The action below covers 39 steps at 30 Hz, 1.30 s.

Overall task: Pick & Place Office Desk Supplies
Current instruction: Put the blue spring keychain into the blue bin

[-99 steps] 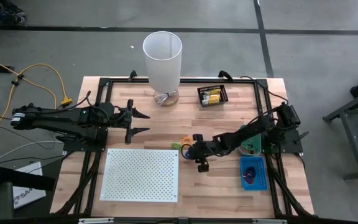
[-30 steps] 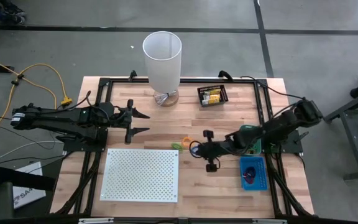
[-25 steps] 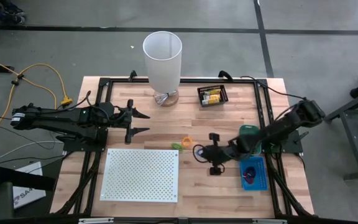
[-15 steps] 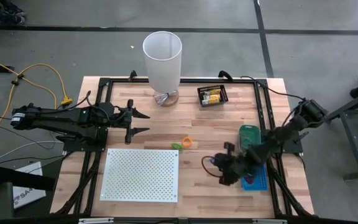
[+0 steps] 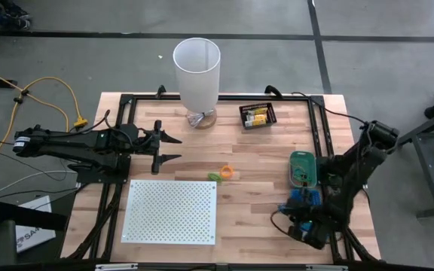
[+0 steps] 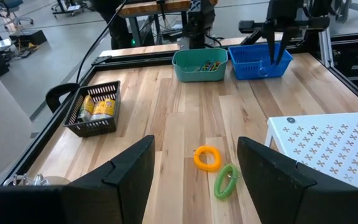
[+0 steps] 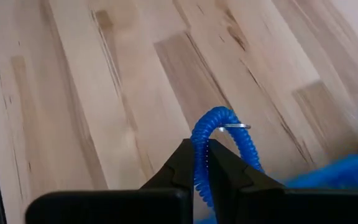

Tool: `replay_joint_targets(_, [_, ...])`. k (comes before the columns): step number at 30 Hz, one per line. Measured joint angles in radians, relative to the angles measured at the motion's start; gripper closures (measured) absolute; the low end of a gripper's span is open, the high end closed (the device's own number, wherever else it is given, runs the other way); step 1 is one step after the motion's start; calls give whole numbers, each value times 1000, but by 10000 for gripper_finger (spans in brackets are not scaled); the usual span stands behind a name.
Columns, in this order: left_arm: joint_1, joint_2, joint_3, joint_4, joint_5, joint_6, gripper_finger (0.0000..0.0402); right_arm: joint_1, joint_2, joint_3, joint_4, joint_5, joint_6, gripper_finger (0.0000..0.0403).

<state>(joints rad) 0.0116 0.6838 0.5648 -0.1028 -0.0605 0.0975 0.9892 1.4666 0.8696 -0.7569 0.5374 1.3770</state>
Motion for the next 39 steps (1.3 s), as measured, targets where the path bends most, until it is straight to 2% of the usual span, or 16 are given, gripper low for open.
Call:
replay_joint_targets(10, [0, 0, 0, 0, 0, 0, 181, 209, 0, 0, -176, 28, 345, 386])
replay_joint_targets(17, [0, 0, 0, 0, 0, 0, 181, 299, 0, 0, -253, -59, 506, 386])
replay_joint_targets(21, [0, 0, 0, 0, 0, 0, 181, 324, 0, 0, -271, -94, 543, 386])
replay_joint_targets(33, [0, 0, 0, 0, 0, 0, 181, 327, 1, 0, -272, -95, 566, 385])
replay_joint_targets(39, [0, 0, 0, 0, 0, 0, 181, 327, 1, 0, -266, -92, 583, 351])
